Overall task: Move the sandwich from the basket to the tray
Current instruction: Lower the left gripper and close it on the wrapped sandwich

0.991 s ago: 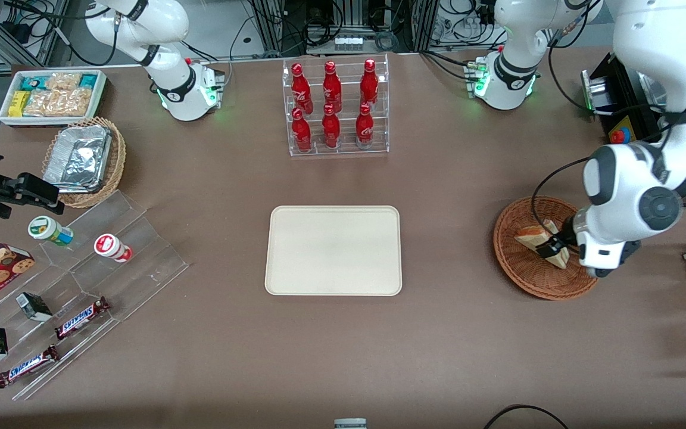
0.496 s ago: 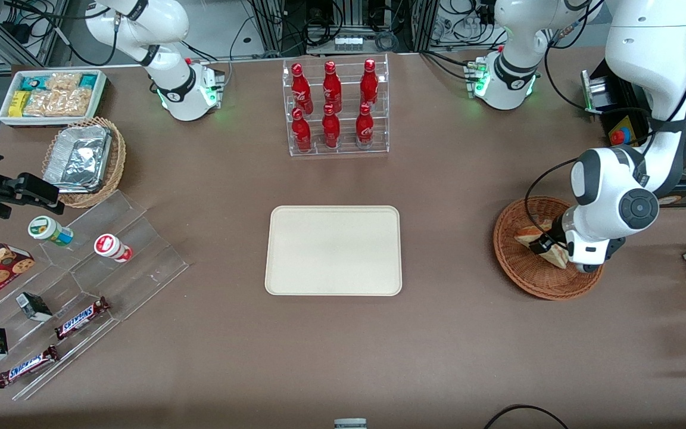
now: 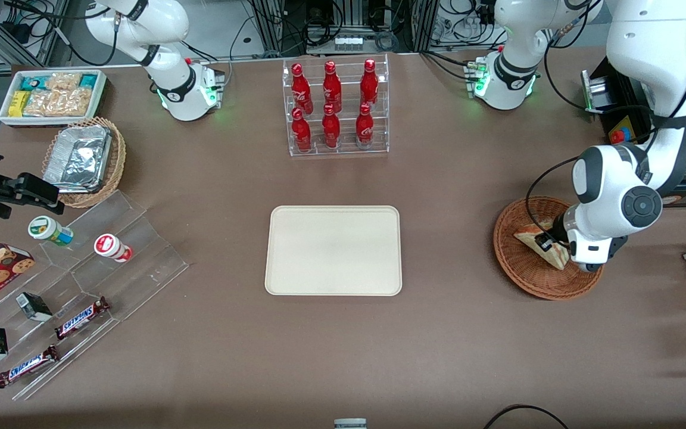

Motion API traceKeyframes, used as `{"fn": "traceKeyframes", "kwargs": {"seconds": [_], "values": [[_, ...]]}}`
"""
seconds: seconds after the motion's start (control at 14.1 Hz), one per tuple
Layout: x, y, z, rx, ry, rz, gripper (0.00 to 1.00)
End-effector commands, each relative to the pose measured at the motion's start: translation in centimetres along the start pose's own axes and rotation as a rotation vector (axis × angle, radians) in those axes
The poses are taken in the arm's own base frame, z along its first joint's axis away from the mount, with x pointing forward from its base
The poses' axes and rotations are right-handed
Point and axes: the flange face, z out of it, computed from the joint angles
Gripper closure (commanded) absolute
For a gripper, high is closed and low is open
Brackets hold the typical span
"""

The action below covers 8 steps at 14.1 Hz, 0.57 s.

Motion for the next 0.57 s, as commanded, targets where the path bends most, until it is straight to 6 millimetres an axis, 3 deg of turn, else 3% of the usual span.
{"fn": "traceKeyframes", "kwargs": {"seconds": [0.0,0.14,0.5], "values": [[-3.3,3.1,-5.6,0.019,0.030,0.069,0.68],[-6.4,7.1,-7.9,0.012,0.056,0.139,0.68],[-12.8,14.3,-9.4,-0.034,0.085,0.289,0.72]]}}
